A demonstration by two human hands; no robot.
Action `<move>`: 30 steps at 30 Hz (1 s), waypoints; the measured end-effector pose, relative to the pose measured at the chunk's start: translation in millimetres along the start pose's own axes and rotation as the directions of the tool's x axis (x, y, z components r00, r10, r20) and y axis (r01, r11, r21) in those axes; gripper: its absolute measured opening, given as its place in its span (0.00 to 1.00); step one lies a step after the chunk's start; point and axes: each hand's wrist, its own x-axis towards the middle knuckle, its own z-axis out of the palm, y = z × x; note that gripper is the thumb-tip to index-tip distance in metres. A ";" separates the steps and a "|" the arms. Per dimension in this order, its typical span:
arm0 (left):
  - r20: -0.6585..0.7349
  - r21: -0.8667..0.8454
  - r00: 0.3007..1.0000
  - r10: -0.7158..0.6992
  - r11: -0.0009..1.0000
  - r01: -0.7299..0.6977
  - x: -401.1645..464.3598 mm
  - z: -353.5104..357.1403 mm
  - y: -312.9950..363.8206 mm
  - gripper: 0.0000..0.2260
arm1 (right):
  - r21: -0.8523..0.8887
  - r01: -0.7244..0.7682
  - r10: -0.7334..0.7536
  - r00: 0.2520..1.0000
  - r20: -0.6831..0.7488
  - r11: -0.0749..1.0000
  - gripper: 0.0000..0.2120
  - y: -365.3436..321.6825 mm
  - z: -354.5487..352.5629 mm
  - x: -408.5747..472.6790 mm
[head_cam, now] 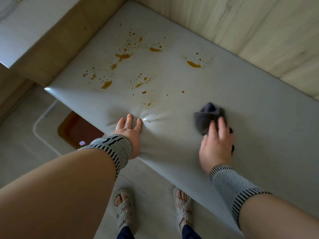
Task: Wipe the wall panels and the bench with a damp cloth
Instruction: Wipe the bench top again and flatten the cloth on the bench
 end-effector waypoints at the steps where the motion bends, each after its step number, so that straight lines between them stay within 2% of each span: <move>1: -0.006 0.005 1.000 0.014 1.000 -0.014 1.4 0.6 -2.5 0.49 | 0.026 -0.151 0.150 0.989 0.005 0.988 0.20 -14.4 -0.9 -1.1; 2: -0.013 0.009 0.999 0.030 1.000 -0.029 3.5 1.3 -4.5 0.49 | 0.040 -0.224 0.224 0.975 -0.004 0.974 0.21 -31.6 1.3 -6.1; 3: -0.019 0.015 0.999 0.044 0.999 -0.044 5.9 2.0 -7.0 0.49 | 0.038 -0.215 0.216 0.976 -0.035 0.976 0.22 -49.5 1.3 -12.3; 4: -0.029 0.027 0.998 0.058 0.998 -0.057 7.5 2.7 -10.8 0.49 | 0.023 -0.132 0.133 0.990 -0.042 0.991 0.22 -66.1 3.7 -22.2; 5: -0.048 0.039 0.996 0.077 0.996 -0.075 7.8 3.1 -15.6 0.49 | 0.001 -0.007 0.007 1.000 0.015 1.000 0.24 -81.1 8.0 -34.1; 7: -0.115 0.045 0.983 0.141 0.990 -0.136 3.6 0.8 -25.6 0.45 | -0.012 0.259 -0.248 0.937 0.247 0.966 0.29 -101.0 11.5 -58.8; 8: -0.159 0.032 0.971 0.179 0.984 -0.176 0.4 -1.9 -30.0 0.42 | -0.021 0.352 -0.329 0.894 0.304 0.936 0.31 -100.9 11.6 -63.8; 9: -0.212 0.015 0.955 0.209 0.977 -0.211 -2.5 -5.6 -35.6 0.38 | -0.042 0.381 -0.350 0.883 0.313 0.924 0.32 -94.6 12.4 -62.7; 10: -0.271 0.002 0.936 0.226 0.972 -0.235 -4.3 -9.8 -41.7 0.35 | -0.066 0.334 -0.304 0.912 0.276 0.940 0.30 -86.4 12.8 -59.3; 12: -0.350 0.014 0.911 0.218 0.974 -0.228 -3.6 -17.6 -55.5 0.36 | -0.062 0.057 -0.045 0.983 0.178 0.996 0.25 -73.8 5.4 -50.3; 13: -0.342 0.031 0.918 0.200 0.979 -0.201 -0.1 -21.1 -63.7 0.39 | -0.034 -0.130 0.134 0.978 0.160 0.991 0.24 -76.7 -2.6 -43.8; 14: -0.302 0.050 0.936 0.181 0.983 -0.174 4.3 -23.6 -69.8 0.42 | -0.017 -0.298 0.297 0.942 0.155 0.954 0.24 -82.3 -2.7 -42.1; 15: -0.243 0.069 0.955 0.169 0.985 -0.157 8.6 -24.8 -74.1 0.45 | -0.015 -0.406 0.404 0.904 0.141 0.914 0.24 -93.9 -4.6 -42.1; 16: -0.192 0.082 0.967 0.165 0.985 -0.152 12.5 -24.2 -76.5 0.47 | -0.021 -0.424 0.423 0.898 0.122 0.906 0.23 -107.4 -2.3 -44.4; 17: -0.162 0.088 0.973 0.165 0.984 -0.152 16.1 -23.4 -77.0 0.49 | -0.015 -0.352 0.352 0.930 0.105 0.936 0.24 -121.7 3.8 -47.8; 19: -0.141 0.104 0.975 0.172 0.982 -0.158 20.3 -23.9 -74.7 0.50 | -0.020 -0.050 0.053 0.972 0.228 0.999 0.28 -148.3 16.8 -57.7; 21: -0.123 0.142 0.978 0.171 0.978 -0.153 20.9 -27.3 -71.7 0.49 | 0.017 0.289 -0.277 0.896 0.347 0.957 0.32 -164.9 18.5 -59.1; 22: -0.113 0.160 0.979 0.170 0.975 -0.151 20.2 -29.5 -70.8 0.48 | 0.036 0.358 -0.341 0.848 0.407 0.933 0.32 -165.9 15.4 -53.0; 23: -0.107 0.169 0.979 0.172 0.974 -0.152 20.1 -31.1 -71.0 0.48 | 0.030 0.351 -0.327 0.832 0.447 0.936 0.31 -161.1 11.7 -47.1; 24: -0.103 0.167 0.979 0.177 0.973 -0.158 20.8 -31.2 -71.3 0.48 | -0.004 0.294 -0.261 0.854 0.450 0.956 0.30 -149.6 10.2 -42.2; 26: -0.090 0.151 0.979 0.184 0.974 -0.170 22.7 -29.1 -72.7 0.48 | -0.053 -0.015 0.032 0.940 0.341 0.998 0.27 -124.7 0.4 -33.2; 27: -0.088 0.146 0.979 0.186 0.974 -0.172 23.8 -27.9 -73.5 0.48 | -0.058 -0.203 0.211 0.939 0.271 0.977 0.27 -113.1 -4.8 -29.9; 28: -0.088 0.142 0.978 0.187 0.974 -0.173 24.7 -26.8 -74.3 0.48 | -0.054 -0.362 0.365 0.902 0.229 0.930 0.26 -106.6 -8.3 -26.5; 29: -0.087 0.139 0.978 0.187 0.975 -0.174 24.6 -26.7 -74.4 0.48 | -0.049 -0.468 0.467 0.861 0.203 0.883 0.26 -107.2 -7.2 -25.6; 30: -0.088 0.135 0.978 0.190 0.975 -0.177 24.7 -26.2 -74.2 0.48 | -0.039 -0.504 0.503 0.848 0.169 0.863 0.25 -113.9 -3.5 -27.7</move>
